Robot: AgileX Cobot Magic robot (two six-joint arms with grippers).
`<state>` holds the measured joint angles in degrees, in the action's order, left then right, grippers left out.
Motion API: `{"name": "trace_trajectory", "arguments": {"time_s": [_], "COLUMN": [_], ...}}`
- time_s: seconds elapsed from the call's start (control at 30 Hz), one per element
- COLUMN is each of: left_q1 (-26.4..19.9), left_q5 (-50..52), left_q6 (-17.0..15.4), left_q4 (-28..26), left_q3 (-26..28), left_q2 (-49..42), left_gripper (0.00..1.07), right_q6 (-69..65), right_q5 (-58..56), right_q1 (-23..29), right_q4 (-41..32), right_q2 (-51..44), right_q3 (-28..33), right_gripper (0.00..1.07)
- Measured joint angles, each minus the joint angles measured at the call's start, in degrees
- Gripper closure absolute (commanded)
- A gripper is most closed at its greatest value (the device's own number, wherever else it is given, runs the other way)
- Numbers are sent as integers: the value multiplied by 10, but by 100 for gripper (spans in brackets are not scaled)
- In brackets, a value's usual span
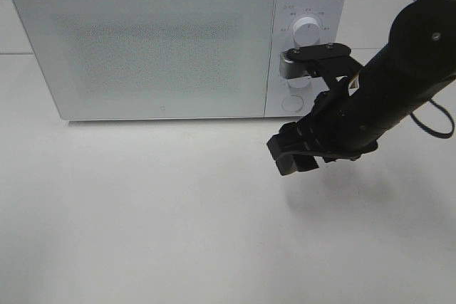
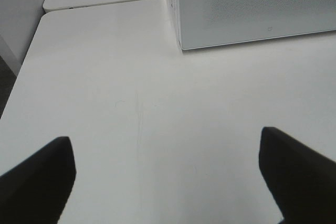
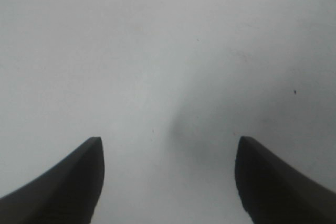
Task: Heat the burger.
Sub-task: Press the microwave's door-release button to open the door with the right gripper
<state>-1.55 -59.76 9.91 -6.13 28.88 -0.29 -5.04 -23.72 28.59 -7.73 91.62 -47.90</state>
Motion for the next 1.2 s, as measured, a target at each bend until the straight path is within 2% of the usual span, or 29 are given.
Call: {"name": "trace_trajectory", "arguments": {"time_s": [0.37,0.73,0.93,1.2], "left_q1": [0,0,0,0], "left_q5": [0,0,0,0], "left_q6": [0,0,0,0], "left_q4": [0,0,0,0], "left_q3": [0,0,0,0], "left_q2": [0,0,0,0], "left_gripper": [20,20,20,20], "right_q6": [-10,-10,-14,-14], "right_q5": [-127,-188,-219,-257], "right_q1": [0,0,0,0], "right_q4": [29,34,38,44], "right_q2": [-108,-271,-343,-486], "right_q3": [5,78,98,138], "right_gripper": [38,38,38,36]}}
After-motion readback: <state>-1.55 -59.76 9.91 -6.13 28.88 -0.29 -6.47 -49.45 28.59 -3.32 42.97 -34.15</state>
